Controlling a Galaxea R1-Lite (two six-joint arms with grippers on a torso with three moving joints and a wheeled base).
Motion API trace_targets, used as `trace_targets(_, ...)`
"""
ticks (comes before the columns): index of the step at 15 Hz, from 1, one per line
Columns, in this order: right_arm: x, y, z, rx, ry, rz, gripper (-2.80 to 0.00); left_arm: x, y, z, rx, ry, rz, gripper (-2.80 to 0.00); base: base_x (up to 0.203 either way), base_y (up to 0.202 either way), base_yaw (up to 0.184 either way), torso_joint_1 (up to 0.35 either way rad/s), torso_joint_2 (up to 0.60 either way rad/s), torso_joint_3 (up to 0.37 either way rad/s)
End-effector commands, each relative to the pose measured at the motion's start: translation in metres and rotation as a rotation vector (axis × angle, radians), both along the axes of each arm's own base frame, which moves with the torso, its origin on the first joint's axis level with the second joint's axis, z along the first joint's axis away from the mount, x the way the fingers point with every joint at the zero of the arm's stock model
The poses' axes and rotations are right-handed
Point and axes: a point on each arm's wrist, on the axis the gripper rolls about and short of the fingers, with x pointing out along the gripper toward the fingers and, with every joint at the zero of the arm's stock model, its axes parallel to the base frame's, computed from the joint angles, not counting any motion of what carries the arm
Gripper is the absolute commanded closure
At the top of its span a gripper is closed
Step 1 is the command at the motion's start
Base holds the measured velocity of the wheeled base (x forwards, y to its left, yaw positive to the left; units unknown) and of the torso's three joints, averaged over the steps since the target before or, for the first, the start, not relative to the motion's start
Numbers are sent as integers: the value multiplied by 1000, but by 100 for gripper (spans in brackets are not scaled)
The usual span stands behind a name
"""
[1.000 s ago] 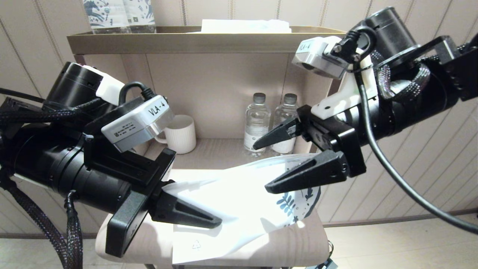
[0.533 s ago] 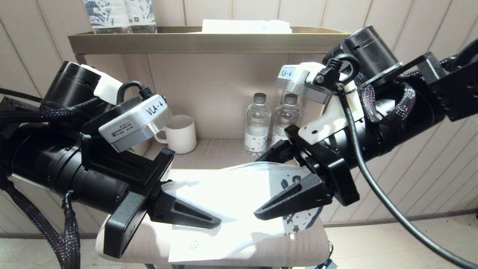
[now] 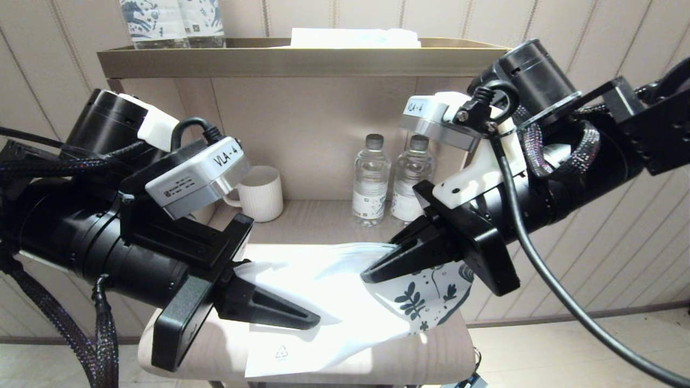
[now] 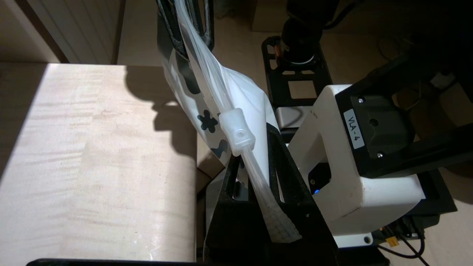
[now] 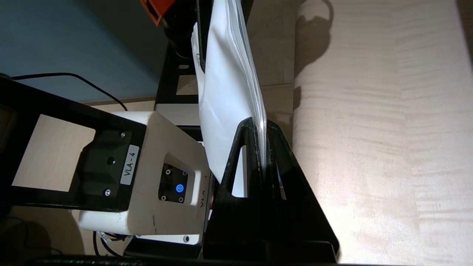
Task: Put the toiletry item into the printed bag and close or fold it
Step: Hand it to the other hand
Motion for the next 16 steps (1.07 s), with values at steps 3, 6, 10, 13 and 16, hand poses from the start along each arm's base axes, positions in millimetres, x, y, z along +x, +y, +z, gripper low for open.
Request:
trace_targets(3, -2, -1, 3, 6, -7, 5, 0, -1, 0, -2, 2, -6, -7, 0, 0, 0, 0, 0, 0, 0)
trace_targets(6, -3, 0, 1, -1, -4, 6, 0, 1, -1, -3, 3, -19, -10, -280, 0, 0, 0, 0, 0, 0)
trace_targets(10, -4, -1, 0, -17, -9, -12, 0, 4, 2, -3, 18, -49, 28, -280, 0, 0, 0, 0, 0, 0)
trace_targets(13, -5, -1, -1, -39, -27, -37, 0, 3, 4, -1, 23, -72, 48, -280, 0, 0, 0, 0, 0, 0)
trace_targets(16, -6, -2, 1, -43, -39, -46, 0, 6, 5, 1, 137, -138, 164, -280, 0, 0, 0, 0, 0, 0)
